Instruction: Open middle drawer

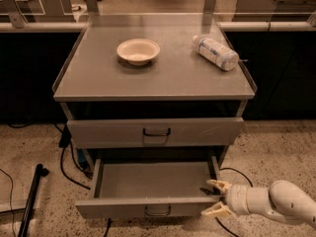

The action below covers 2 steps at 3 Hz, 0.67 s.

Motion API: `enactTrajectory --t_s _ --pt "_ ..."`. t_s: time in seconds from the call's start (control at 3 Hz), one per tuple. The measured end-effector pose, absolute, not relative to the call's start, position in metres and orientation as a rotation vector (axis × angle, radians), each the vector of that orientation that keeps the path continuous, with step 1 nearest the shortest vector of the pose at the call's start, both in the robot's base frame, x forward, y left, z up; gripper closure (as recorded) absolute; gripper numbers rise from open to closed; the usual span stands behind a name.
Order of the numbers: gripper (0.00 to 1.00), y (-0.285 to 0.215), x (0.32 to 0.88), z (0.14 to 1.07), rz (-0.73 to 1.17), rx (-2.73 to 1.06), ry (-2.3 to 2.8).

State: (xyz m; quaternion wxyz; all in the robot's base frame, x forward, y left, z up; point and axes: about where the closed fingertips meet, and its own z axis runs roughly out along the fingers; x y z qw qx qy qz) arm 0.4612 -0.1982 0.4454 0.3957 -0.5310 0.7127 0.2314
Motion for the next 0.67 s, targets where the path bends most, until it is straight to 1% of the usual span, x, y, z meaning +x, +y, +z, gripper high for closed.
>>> enactTrajectory --t_s 0.33,0.67 --pt "0.00 -0.1981 0.4612 0.4454 0.587 -1.346 1.806" --pt "0.00 -0.1981 0.4612 0.4454 0.587 -1.346 1.806"
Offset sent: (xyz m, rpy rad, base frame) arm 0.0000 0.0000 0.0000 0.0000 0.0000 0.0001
